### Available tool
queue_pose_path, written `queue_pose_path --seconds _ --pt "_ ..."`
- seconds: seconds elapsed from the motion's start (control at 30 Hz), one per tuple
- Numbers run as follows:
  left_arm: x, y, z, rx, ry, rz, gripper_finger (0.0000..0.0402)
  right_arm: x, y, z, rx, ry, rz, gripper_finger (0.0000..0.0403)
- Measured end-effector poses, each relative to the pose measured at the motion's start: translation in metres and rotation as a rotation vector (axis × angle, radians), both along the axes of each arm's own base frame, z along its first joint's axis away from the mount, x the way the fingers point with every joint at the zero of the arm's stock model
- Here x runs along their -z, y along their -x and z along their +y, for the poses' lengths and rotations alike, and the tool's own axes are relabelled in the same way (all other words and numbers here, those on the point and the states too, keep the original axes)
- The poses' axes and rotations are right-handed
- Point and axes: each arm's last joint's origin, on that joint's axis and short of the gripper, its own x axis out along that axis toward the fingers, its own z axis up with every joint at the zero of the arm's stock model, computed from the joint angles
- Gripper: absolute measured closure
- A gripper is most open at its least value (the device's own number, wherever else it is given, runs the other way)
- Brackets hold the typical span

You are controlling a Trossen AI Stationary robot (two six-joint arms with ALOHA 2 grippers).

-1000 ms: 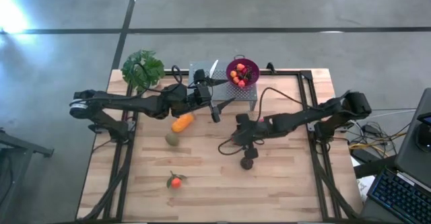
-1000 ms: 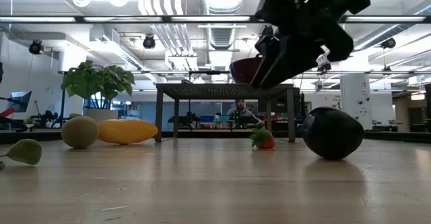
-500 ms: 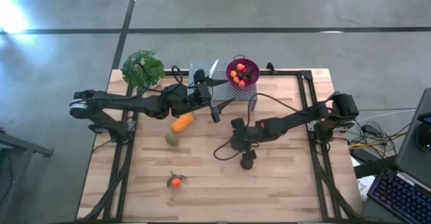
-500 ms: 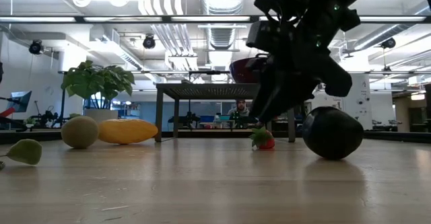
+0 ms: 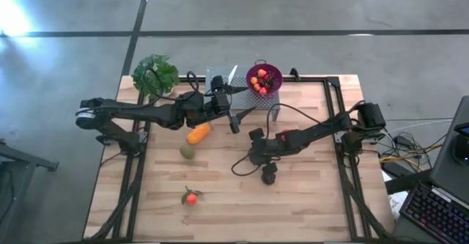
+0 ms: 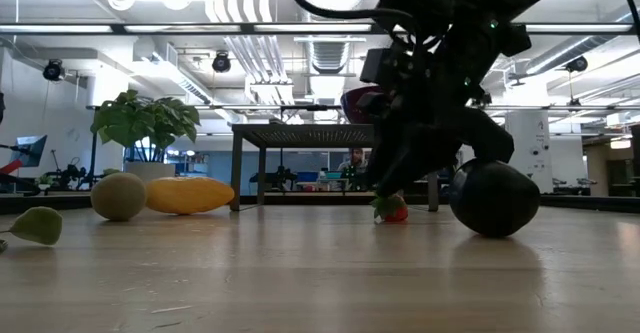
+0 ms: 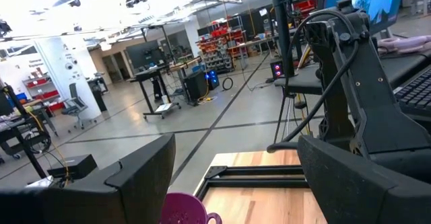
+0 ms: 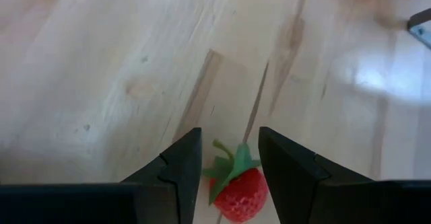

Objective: Pick & Place Fruit
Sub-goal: Put the red strawberry into the violet strainer bowl on the shelf

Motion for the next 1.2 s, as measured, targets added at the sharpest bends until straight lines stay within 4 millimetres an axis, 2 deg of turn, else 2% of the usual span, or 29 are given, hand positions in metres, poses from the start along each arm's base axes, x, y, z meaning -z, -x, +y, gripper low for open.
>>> queue_pose_path --seconds 0.17,0.9,1.1,1.2 --pt "0.0 0.0 0.0 0.0 0.0 0.0 0.0085 0.001 0.001 0.0 -0.002 0.003 0.008 0.0265" --pt "0.0 0.0 0.0 0.001 0.003 -0.001 0.0085 0.019 0.0 -0.001 -0.051 0.048 0.081 0.0352" --pt "0.0 0.0 0.0 0.001 0.003 -0.001 0.0085 0.019 0.0 -0.001 -0.046 0.051 0.076 0.0388" --pt "0.0 0.0 0.0 0.001 0.003 -0.001 0.0085 0.016 -0.002 -0.001 -0.025 0.057 0.07 0.0392"
